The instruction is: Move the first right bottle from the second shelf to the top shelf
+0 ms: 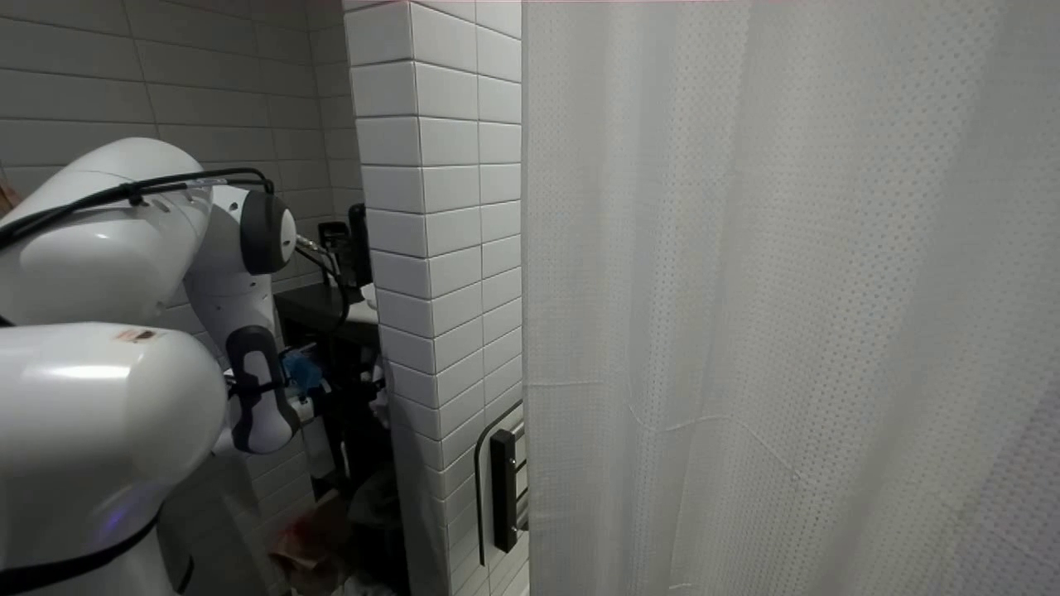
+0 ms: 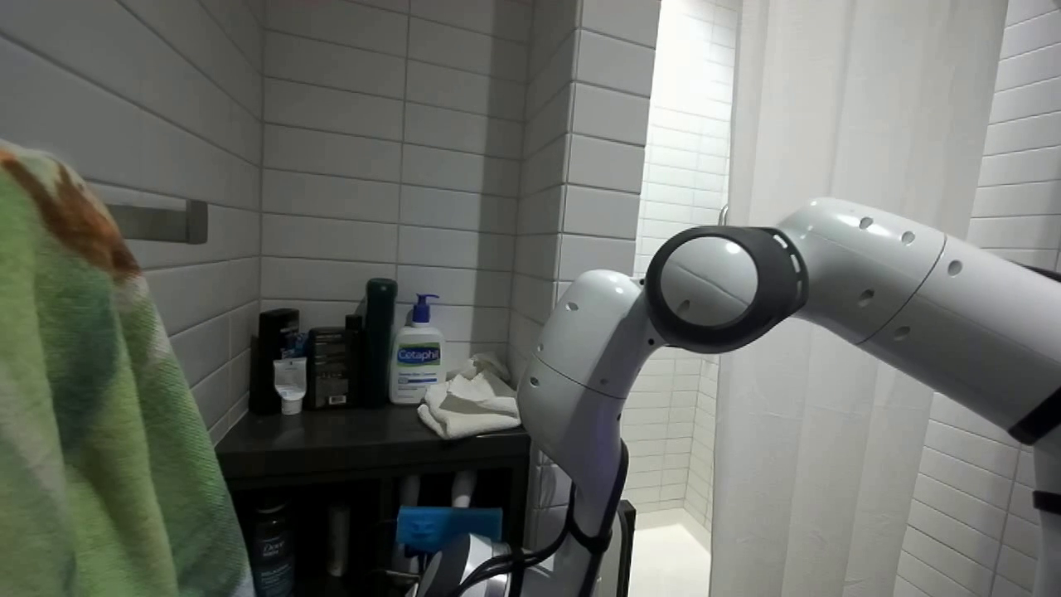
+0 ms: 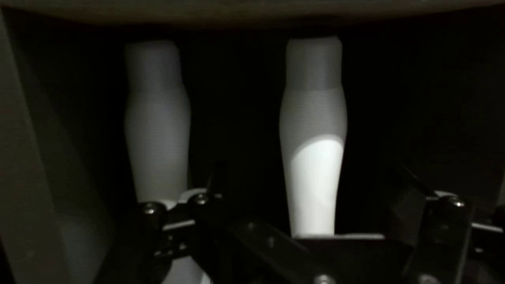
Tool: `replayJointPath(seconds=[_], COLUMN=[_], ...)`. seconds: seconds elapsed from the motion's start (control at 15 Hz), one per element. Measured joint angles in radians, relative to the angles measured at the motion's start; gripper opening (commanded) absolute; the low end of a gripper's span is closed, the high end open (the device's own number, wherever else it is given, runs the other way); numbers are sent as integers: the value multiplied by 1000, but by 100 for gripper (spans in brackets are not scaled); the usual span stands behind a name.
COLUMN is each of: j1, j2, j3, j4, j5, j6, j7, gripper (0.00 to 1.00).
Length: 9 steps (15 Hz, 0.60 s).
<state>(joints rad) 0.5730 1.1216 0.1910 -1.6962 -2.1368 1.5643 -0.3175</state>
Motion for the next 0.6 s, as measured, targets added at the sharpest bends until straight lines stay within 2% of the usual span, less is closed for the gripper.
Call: replayJointPath(seconds=[0.6], j1=[-4], j2=[4], j3=[-10], j4=[38], j5=[0], j6=[49], j7=[-62], gripper=[100])
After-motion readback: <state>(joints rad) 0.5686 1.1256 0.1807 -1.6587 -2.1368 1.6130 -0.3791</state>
